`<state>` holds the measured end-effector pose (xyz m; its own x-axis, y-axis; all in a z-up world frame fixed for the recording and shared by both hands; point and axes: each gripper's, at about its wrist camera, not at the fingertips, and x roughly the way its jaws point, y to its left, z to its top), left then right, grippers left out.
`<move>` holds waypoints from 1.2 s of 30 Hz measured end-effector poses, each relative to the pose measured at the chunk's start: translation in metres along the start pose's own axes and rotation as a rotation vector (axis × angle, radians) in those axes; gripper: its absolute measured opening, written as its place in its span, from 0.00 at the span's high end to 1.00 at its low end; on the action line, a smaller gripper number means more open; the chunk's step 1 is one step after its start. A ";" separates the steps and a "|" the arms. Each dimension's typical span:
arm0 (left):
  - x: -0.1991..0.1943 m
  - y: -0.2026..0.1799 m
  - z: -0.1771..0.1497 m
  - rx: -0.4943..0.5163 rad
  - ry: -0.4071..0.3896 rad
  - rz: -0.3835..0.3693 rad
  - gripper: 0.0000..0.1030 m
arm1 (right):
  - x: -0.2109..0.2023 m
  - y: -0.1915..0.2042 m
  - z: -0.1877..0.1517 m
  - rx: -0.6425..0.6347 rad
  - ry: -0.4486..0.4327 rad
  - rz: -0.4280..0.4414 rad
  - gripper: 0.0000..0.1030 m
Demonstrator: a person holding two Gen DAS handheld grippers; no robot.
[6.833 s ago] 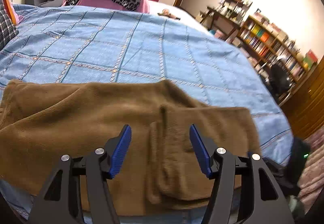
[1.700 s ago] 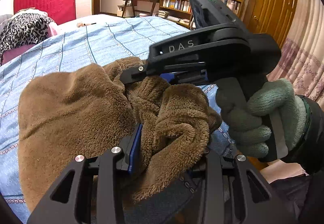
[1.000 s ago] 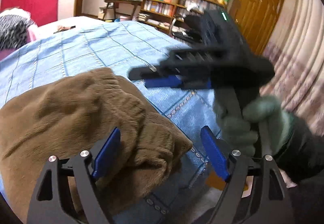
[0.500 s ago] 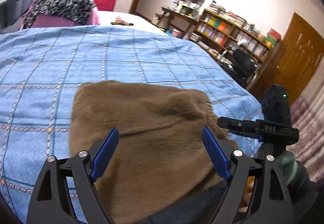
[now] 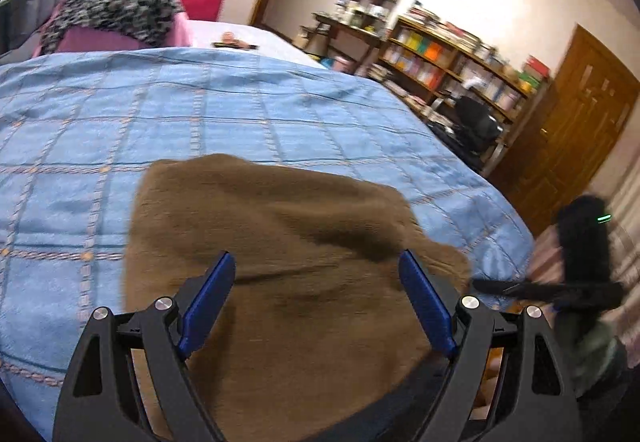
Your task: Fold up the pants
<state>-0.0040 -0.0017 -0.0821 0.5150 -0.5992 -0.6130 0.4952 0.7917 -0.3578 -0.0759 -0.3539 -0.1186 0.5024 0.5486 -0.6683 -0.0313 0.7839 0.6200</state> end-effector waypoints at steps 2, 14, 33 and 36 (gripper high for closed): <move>0.012 -0.016 -0.005 0.033 0.037 -0.041 0.19 | 0.005 -0.011 -0.004 0.059 -0.005 0.043 0.90; 0.041 -0.049 -0.054 0.189 0.145 -0.048 0.18 | 0.003 -0.033 0.003 0.220 -0.023 0.160 0.31; 0.036 -0.050 -0.051 0.191 0.132 -0.050 0.18 | 0.040 -0.002 0.023 0.130 0.016 0.024 0.67; 0.029 -0.049 -0.043 0.174 0.123 -0.065 0.18 | 0.024 0.010 0.023 0.068 -0.028 0.008 0.74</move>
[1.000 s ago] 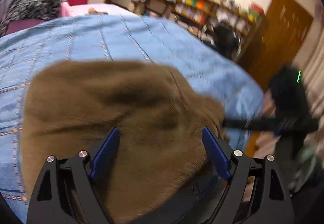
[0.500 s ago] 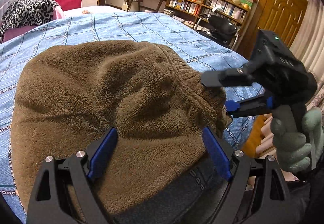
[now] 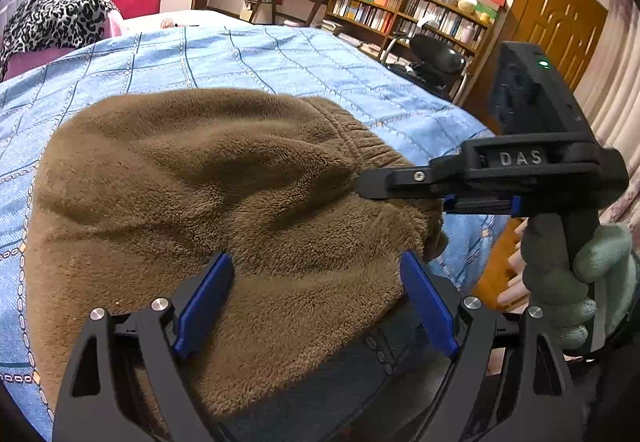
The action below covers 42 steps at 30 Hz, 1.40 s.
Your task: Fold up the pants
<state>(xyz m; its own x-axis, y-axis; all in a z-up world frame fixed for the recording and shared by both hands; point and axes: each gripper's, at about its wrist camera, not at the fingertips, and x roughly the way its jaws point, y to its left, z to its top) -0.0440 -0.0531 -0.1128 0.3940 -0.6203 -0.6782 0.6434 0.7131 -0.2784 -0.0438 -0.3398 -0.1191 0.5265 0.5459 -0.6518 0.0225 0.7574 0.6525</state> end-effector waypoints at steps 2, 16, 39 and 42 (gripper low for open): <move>-0.011 0.002 0.008 -0.012 -0.031 -0.003 0.18 | -0.014 0.012 0.004 -0.048 -0.040 0.000 0.76; 0.020 0.009 0.010 0.049 0.040 0.115 0.16 | -0.012 -0.012 0.003 -0.034 0.044 0.020 0.76; 0.023 -0.033 0.040 0.100 -0.016 -0.006 0.15 | -0.068 0.026 0.007 -0.274 -0.204 -0.079 0.70; 0.052 -0.041 0.028 0.159 0.053 0.025 0.15 | -0.048 -0.015 0.005 -0.192 -0.138 -0.104 0.69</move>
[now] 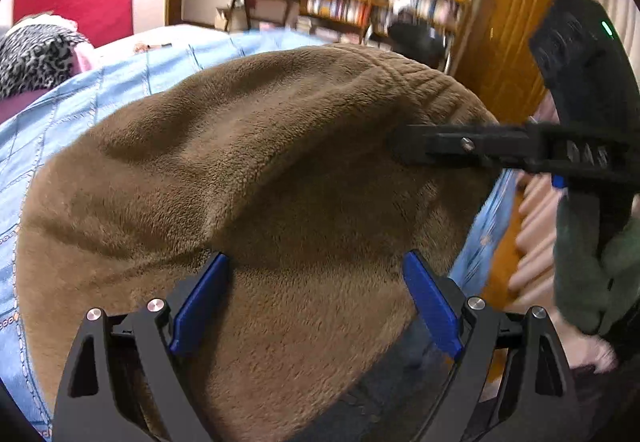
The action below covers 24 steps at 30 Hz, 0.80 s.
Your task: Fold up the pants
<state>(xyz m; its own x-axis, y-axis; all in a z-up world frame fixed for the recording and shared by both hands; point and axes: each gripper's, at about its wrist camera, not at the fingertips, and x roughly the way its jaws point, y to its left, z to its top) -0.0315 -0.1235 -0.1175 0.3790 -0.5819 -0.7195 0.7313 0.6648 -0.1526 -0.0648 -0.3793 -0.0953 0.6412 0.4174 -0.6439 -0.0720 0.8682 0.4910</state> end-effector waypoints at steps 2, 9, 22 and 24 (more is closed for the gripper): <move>0.012 -0.002 -0.011 0.042 0.019 0.028 0.15 | 0.023 -0.029 -0.016 0.091 0.074 0.002 0.65; -0.016 0.011 -0.008 0.007 0.010 0.006 0.15 | -0.017 -0.036 0.001 0.126 -0.083 -0.005 0.52; -0.040 0.050 -0.024 -0.038 -0.032 0.157 0.15 | 0.055 0.007 0.013 -0.104 -0.032 -0.106 0.52; -0.036 0.046 -0.032 0.011 -0.048 0.169 0.15 | 0.070 -0.005 0.002 -0.099 -0.017 -0.113 0.52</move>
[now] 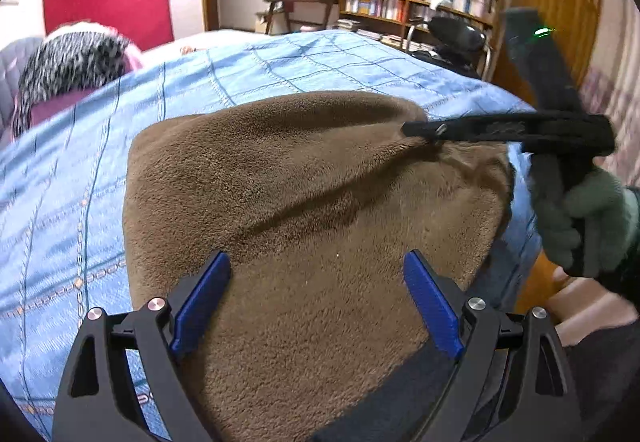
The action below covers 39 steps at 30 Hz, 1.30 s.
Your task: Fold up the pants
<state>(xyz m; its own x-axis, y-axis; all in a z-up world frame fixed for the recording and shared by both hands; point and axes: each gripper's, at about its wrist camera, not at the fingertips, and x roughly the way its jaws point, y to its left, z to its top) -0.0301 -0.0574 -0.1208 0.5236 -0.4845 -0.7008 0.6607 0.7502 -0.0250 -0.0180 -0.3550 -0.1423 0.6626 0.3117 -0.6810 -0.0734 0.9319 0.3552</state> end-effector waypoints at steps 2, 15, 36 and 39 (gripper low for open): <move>0.003 0.001 -0.007 0.005 -0.014 -0.013 0.15 | 0.006 -0.005 -0.012 -0.023 -0.022 -0.002 0.52; -0.002 0.037 0.043 -0.165 0.035 -0.010 0.15 | -0.030 0.018 0.000 -0.059 -0.079 -0.029 0.51; 0.046 0.056 0.065 -0.237 0.105 0.094 0.14 | 0.011 -0.009 -0.006 0.007 -0.028 -0.011 0.48; 0.049 0.054 0.064 -0.221 0.102 0.108 0.14 | 0.013 -0.008 -0.007 0.001 -0.032 -0.019 0.48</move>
<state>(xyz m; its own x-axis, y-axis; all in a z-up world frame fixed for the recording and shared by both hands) 0.0655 -0.0696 -0.1109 0.5204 -0.3567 -0.7759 0.4644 0.8807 -0.0934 -0.0141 -0.3573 -0.1589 0.6874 0.2874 -0.6670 -0.0595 0.9376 0.3427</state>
